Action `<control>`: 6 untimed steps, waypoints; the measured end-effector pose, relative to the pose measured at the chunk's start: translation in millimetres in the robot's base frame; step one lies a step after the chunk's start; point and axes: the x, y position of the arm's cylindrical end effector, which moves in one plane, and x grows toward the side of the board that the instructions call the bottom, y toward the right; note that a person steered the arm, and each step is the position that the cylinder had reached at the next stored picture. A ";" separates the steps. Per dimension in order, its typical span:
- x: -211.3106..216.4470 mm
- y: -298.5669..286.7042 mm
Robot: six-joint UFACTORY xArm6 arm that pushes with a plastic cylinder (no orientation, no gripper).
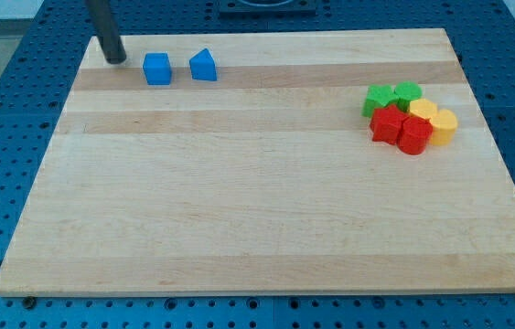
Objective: Push the cube into the triangle
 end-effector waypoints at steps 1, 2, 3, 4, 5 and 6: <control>37.4 10.2; 40.2 34.6; 25.1 46.9; 18.1 60.5; 10.5 71.5; 0.6 71.5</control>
